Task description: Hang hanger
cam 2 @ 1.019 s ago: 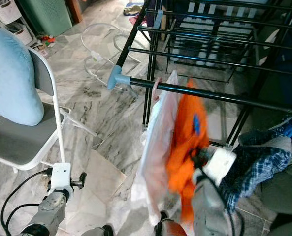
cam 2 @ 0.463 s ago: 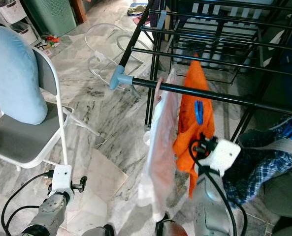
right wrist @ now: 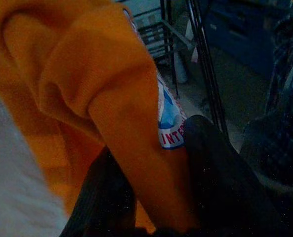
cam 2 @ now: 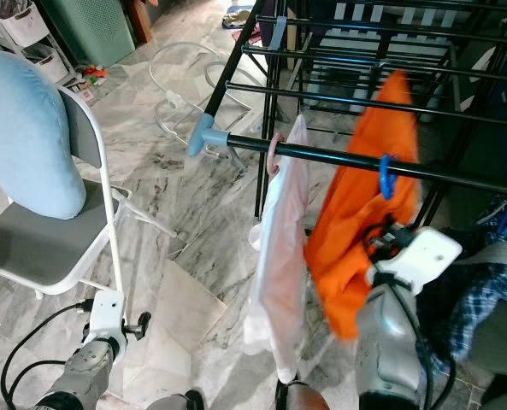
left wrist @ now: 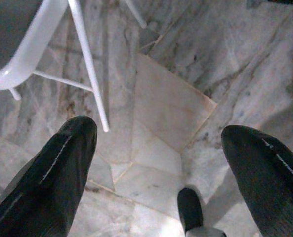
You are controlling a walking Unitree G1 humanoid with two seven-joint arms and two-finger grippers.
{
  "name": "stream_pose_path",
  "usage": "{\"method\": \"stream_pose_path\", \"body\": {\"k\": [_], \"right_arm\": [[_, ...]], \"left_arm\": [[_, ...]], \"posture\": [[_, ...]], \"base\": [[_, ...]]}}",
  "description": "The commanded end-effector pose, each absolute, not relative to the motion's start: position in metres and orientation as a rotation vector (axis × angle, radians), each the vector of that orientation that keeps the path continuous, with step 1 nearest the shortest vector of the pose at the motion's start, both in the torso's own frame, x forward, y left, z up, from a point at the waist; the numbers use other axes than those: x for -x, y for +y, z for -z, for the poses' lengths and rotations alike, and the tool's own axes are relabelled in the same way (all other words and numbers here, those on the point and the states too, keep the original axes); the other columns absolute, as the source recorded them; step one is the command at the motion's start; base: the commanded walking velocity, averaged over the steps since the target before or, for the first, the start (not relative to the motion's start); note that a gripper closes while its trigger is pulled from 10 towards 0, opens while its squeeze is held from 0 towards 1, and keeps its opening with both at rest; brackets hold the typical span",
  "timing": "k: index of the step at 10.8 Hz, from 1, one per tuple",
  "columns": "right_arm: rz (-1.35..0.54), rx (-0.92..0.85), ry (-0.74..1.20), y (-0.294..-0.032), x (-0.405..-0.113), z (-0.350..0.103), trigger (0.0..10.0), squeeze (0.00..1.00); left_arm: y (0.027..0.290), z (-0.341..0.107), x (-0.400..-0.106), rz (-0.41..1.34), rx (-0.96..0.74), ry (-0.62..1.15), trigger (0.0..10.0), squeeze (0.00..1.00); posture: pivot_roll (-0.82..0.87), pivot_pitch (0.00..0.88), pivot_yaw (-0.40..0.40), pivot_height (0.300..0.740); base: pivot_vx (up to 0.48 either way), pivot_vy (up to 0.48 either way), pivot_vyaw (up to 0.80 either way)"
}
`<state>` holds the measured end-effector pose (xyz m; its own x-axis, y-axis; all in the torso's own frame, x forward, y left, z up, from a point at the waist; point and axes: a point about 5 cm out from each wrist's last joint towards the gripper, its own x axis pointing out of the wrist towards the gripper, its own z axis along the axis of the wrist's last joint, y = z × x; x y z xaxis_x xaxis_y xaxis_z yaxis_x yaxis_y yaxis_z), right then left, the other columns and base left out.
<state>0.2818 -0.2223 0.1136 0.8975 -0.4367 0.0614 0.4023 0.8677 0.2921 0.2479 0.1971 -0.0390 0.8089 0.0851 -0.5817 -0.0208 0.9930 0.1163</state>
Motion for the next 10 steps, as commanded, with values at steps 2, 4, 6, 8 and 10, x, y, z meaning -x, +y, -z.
{"method": "stream_pose_path", "body": {"k": [2,4,6,8,10], "right_arm": [[0.460,-0.324,-0.132,-0.224,-0.288,-0.120,10.0,0.00],[0.454,-0.347,-0.125,-0.223,-0.295,-0.123,10.0,0.00],[0.450,-0.355,-0.059,-0.215,-0.291,-0.109,10.0,0.00],[0.477,-0.406,0.023,-0.213,-0.287,-0.094,10.0,0.00],[0.498,-0.474,0.066,-0.213,-0.291,-0.090,10.0,0.00]], "left_arm": [[0.204,0.044,-0.240,-0.065,-0.116,0.671,10.0,0.00],[0.203,0.046,-0.238,-0.062,-0.114,0.679,10.0,0.00],[0.202,0.047,-0.237,-0.059,-0.114,0.685,10.0,0.00],[0.202,0.047,-0.237,-0.058,-0.116,0.685,10.0,0.00],[0.202,0.046,-0.238,-0.050,-0.124,0.685,10.0,0.00]], "posture": [[-0.11,0.174,0.084,0.740],[-0.11,0.174,0.080,0.740],[-0.10,0.173,0.078,0.740],[-0.11,0.174,0.081,0.740],[-0.11,0.171,0.087,0.740]], "base": [[0.000,0.000,0.00],[0.000,0.000,0.00],[0.000,0.000,0.00],[0.000,0.000,0.00],[0.000,0.000,0.00]]}}
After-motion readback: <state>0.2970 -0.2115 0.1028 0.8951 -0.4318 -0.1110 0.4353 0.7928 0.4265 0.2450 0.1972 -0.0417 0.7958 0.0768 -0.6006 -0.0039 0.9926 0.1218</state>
